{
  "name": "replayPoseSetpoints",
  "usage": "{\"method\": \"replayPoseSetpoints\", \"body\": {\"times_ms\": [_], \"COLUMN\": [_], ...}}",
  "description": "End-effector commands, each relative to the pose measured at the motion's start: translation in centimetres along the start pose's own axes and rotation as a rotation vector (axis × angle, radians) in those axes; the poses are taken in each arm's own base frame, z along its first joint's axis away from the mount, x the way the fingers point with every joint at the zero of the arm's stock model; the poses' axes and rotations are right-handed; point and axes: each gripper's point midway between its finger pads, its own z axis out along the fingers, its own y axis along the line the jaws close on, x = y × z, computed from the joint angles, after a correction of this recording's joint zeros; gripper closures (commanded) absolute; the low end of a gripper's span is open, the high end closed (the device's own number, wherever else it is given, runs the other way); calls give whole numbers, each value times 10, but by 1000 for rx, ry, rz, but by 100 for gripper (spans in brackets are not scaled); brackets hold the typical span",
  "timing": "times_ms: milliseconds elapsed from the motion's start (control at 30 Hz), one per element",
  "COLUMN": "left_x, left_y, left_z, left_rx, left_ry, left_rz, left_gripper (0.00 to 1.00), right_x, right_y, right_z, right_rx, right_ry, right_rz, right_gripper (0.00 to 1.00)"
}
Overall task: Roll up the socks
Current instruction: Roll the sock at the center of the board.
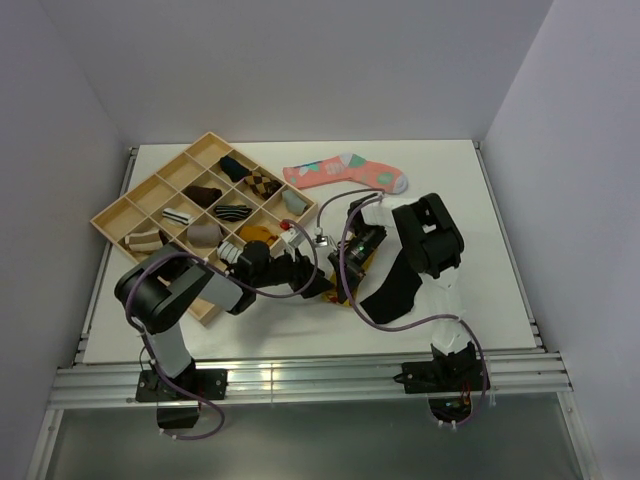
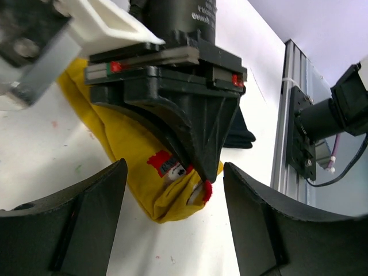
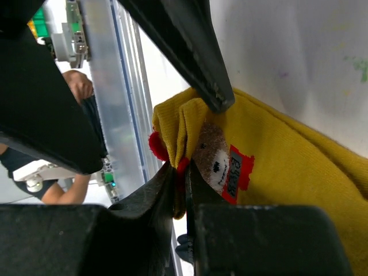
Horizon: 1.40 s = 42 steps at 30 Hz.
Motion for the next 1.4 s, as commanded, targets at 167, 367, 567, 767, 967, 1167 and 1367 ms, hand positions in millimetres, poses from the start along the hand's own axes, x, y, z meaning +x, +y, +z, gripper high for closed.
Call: {"method": "replayPoseSetpoints", "body": {"times_ms": [167, 367, 567, 767, 967, 1167, 1367], "left_x": [-1, 9, 14, 14, 16, 22, 29], "left_y": [-12, -7, -4, 1, 1, -1, 7], "left_z": [13, 16, 18, 22, 24, 26, 30], "left_rx": [69, 60, 52, 26, 6, 7, -8], "left_ry": [-9, 13, 21, 24, 34, 47, 65], "left_rz": [42, 31, 15, -8, -37, -30, -27], "left_gripper": [27, 27, 32, 49, 76, 64, 57], "right_x": [-7, -6, -10, -13, -14, -14, -13], "right_y": [6, 6, 1, -10, -13, -14, -13], "right_z": [-8, -10, -11, -13, -15, -16, -15], "right_rx": [-36, -46, -15, 73, 118, 123, 111], "right_ry": [-39, -44, -58, -77, -86, -89, -83], "right_rz": [22, 33, 47, 57, 38, 45, 47], "right_gripper": [95, 95, 96, 96, 96, 96, 96]}}
